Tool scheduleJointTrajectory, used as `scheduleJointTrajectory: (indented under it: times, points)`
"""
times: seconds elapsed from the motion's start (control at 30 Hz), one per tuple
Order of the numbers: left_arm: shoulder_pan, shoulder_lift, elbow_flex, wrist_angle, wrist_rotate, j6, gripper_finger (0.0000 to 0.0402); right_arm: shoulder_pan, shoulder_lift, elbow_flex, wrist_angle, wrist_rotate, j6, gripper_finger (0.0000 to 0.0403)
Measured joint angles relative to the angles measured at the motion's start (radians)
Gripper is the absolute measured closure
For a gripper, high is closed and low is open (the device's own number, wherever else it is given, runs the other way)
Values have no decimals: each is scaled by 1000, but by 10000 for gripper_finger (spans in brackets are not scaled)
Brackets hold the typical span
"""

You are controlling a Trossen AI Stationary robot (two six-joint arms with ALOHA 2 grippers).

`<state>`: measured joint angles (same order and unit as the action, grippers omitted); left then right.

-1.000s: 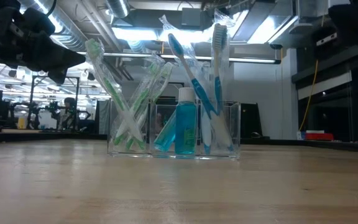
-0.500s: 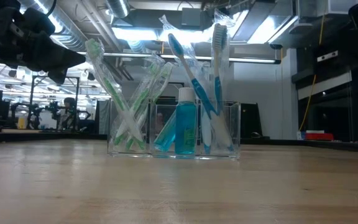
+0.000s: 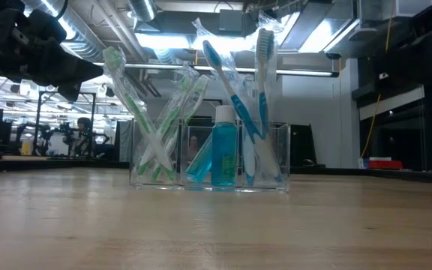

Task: Pick & Place toothbrushing station
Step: Return to Home Position

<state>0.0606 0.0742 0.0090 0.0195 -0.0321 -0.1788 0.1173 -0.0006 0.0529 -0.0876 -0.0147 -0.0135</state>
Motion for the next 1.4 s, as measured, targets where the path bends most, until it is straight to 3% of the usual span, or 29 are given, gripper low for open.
scheduleJointTrajectory:
  times: [0.13, 1.4]
  points:
    - [0, 0, 0, 0, 0, 0, 389, 0, 0, -37, 99, 3, 29, 392]
    - [0, 0, 0, 0, -1, 0, 388, 2, 1, -37, 100, 7, 31, 389]
